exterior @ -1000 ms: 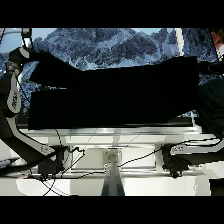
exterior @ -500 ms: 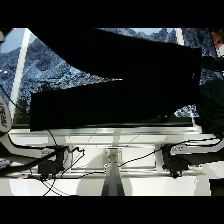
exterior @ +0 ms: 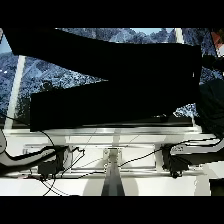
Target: Fold the clothes and pants, and hang the long-sleeved shirts on hangers.
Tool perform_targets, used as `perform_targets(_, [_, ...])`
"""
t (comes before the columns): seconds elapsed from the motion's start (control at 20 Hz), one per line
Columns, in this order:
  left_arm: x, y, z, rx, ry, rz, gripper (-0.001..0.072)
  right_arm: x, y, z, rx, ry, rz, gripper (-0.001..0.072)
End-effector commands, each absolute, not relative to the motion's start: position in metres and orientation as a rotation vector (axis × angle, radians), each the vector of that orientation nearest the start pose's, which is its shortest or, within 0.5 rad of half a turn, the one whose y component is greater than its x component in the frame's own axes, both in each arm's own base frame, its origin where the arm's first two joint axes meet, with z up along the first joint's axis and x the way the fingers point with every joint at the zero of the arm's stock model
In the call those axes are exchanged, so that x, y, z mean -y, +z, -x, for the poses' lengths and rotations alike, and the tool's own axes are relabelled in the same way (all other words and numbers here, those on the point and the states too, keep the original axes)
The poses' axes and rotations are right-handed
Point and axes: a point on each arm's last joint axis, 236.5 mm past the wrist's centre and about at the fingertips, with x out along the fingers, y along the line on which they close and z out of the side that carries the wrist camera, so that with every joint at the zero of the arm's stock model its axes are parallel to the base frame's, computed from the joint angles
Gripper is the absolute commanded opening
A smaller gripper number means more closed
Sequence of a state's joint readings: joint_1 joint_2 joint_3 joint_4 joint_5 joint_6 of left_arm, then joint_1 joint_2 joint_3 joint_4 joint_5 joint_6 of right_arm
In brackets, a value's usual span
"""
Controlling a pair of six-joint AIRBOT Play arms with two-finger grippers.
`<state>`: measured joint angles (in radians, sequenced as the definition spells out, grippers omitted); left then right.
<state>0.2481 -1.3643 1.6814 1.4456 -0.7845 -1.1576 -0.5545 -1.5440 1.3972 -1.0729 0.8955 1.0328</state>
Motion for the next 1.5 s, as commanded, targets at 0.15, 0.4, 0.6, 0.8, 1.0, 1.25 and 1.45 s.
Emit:
perform_targets(0.15, [-0.182,0.136,-0.426,-1.031,0.273,-0.183,0.0010,0.192,0.030,-0.481,-0.860,-0.076,-0.235,0.0014])
perform_targets(0.4, [-0.207,0.034,-0.464,-1.096,0.257,-0.165,0.0011,0.179,0.014,-0.506,-0.835,-0.071,-0.204,0.0014])
perform_targets(0.6, [-0.195,-0.011,-0.524,-0.973,0.207,-0.170,0.0011,0.167,-0.015,-0.535,-0.807,-0.079,-0.176,0.0013])
perform_targets(0.8, [-0.191,-0.018,-0.560,-0.845,0.199,-0.205,0.0011,0.167,-0.017,-0.560,-0.723,-0.118,-0.135,0.0014])
perform_targets(1.0, [-0.191,0.007,-0.585,-0.694,0.212,-0.203,0.0012,0.180,0.000,-0.573,-0.630,-0.171,-0.112,0.0014])
perform_targets(1.25, [-0.188,0.007,-0.593,-0.656,0.219,-0.177,0.0031,0.182,0.003,-0.575,-0.614,-0.181,-0.107,0.0121])
perform_targets(1.45, [-0.178,0.002,-0.585,-0.712,0.210,-0.142,0.0693,0.181,0.001,-0.574,-0.625,-0.175,-0.108,0.0696])
